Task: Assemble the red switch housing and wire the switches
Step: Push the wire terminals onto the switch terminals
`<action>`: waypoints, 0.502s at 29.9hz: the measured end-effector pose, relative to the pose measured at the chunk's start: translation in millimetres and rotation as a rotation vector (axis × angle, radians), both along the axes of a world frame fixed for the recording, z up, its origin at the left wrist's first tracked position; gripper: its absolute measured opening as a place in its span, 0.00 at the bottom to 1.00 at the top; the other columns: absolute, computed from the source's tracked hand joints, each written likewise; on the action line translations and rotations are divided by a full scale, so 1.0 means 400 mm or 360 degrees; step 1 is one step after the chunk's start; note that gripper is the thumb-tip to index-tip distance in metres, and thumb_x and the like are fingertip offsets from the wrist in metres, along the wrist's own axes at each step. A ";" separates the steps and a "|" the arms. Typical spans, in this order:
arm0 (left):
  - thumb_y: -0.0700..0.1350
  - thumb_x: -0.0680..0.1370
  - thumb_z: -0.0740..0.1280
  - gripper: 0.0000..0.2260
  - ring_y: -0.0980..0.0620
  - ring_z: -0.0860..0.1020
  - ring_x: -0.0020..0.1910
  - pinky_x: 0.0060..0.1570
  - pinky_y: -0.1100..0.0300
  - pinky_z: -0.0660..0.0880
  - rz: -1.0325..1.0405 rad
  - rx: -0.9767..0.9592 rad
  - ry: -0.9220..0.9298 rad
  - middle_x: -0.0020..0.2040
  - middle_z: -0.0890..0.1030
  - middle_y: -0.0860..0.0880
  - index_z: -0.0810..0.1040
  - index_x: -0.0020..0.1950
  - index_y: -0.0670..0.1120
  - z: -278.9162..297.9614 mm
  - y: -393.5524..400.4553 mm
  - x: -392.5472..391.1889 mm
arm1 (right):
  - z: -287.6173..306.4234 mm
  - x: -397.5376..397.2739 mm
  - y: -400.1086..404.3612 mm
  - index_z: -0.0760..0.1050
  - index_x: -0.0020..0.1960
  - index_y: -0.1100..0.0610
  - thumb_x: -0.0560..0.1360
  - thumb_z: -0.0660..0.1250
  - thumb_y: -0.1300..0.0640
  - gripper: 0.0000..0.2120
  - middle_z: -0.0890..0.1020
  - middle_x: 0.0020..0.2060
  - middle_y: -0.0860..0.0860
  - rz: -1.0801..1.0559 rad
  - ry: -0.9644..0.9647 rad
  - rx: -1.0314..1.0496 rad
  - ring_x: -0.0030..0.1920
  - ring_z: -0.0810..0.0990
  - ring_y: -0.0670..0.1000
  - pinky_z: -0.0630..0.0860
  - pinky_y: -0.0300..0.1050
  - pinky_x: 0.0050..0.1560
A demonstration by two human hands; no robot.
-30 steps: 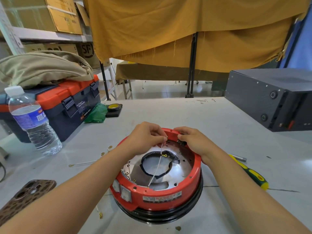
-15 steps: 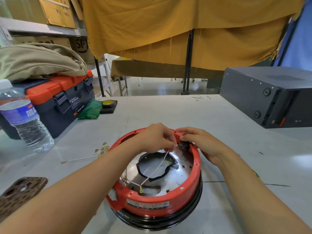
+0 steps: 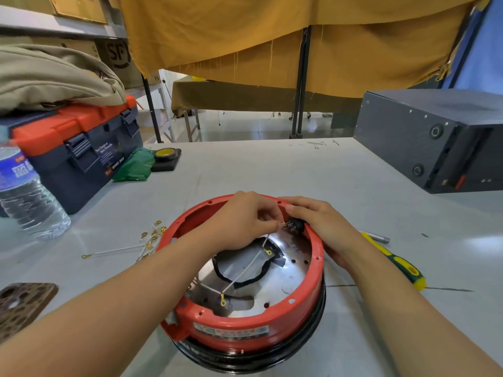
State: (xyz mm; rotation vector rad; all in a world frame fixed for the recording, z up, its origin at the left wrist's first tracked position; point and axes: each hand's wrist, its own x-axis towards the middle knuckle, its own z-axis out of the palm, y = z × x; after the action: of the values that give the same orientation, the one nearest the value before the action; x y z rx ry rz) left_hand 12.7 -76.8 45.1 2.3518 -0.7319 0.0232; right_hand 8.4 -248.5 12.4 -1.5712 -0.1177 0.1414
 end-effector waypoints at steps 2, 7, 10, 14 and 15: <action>0.40 0.73 0.70 0.03 0.65 0.76 0.33 0.36 0.75 0.70 0.0010 0.0002 -0.0029 0.33 0.80 0.57 0.83 0.41 0.47 -0.002 -0.001 0.001 | -0.001 0.002 -0.002 0.80 0.57 0.56 0.78 0.61 0.63 0.12 0.85 0.50 0.55 0.0000 -0.0008 -0.0011 0.54 0.82 0.56 0.78 0.47 0.58; 0.39 0.73 0.70 0.04 0.66 0.76 0.35 0.38 0.76 0.69 -0.0012 0.0014 -0.0092 0.35 0.81 0.56 0.83 0.41 0.47 -0.005 -0.004 -0.001 | -0.007 0.005 -0.004 0.81 0.56 0.56 0.78 0.61 0.62 0.12 0.85 0.50 0.56 0.0017 -0.0029 -0.0009 0.55 0.81 0.57 0.76 0.50 0.60; 0.39 0.73 0.70 0.04 0.66 0.76 0.36 0.39 0.77 0.69 -0.0022 0.0020 -0.0109 0.37 0.82 0.53 0.83 0.42 0.45 -0.005 -0.006 -0.004 | -0.008 0.006 -0.005 0.81 0.56 0.56 0.78 0.62 0.62 0.12 0.85 0.50 0.55 0.0020 -0.0033 -0.0017 0.55 0.82 0.57 0.75 0.51 0.61; 0.38 0.73 0.69 0.04 0.64 0.77 0.37 0.39 0.76 0.70 0.0001 0.0013 -0.0132 0.38 0.83 0.52 0.84 0.43 0.44 -0.007 -0.009 -0.008 | -0.010 0.007 -0.006 0.81 0.56 0.55 0.78 0.62 0.61 0.12 0.85 0.51 0.56 0.0013 -0.0039 -0.0029 0.55 0.82 0.57 0.75 0.53 0.62; 0.38 0.73 0.69 0.04 0.63 0.77 0.37 0.39 0.75 0.71 0.0009 0.0008 -0.0142 0.38 0.83 0.51 0.84 0.43 0.43 -0.008 -0.011 -0.008 | -0.010 0.007 -0.007 0.81 0.56 0.56 0.78 0.62 0.62 0.12 0.84 0.51 0.56 0.0016 -0.0039 -0.0022 0.55 0.81 0.57 0.75 0.53 0.62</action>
State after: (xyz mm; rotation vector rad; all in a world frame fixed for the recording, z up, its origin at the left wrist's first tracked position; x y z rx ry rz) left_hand 9.3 -81.1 42.1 2.3700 -0.7692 0.1296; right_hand 11.3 -251.2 8.4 -1.5865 -0.1441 0.1307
